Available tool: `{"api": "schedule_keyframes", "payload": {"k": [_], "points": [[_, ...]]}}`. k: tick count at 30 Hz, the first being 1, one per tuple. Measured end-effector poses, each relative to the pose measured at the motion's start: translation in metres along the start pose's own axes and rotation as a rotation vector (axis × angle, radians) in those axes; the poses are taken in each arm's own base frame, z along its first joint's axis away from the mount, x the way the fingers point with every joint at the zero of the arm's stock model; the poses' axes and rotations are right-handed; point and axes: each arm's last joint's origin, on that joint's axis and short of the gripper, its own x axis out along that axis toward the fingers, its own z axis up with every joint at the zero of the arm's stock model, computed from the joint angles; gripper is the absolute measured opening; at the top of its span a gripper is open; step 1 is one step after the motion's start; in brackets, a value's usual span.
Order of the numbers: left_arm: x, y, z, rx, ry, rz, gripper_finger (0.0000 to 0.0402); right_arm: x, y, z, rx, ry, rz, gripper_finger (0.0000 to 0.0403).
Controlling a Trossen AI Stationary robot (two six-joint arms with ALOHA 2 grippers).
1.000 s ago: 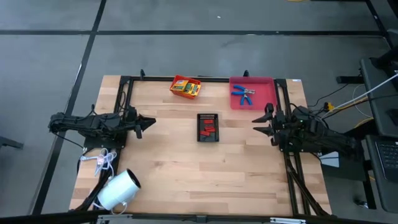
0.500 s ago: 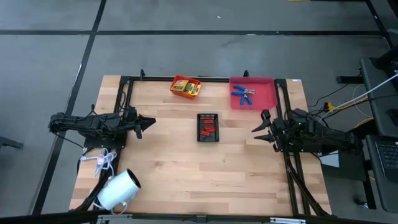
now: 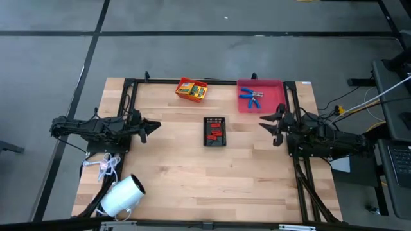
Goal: Pick & Place School Supplies
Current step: Return to Home Position
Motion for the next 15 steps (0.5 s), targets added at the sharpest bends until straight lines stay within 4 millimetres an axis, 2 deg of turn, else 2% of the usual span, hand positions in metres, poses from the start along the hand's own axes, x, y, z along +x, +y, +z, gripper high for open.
{"api": "schedule_keyframes", "payload": {"k": [15], "points": [[0.0000, 0.0000, 0.0000, 0.000, 0.000, 0.000, 0.0059, 0.0000, -0.0008, 0.0000, 0.001, -0.001, -0.027, 0.0143]]}}
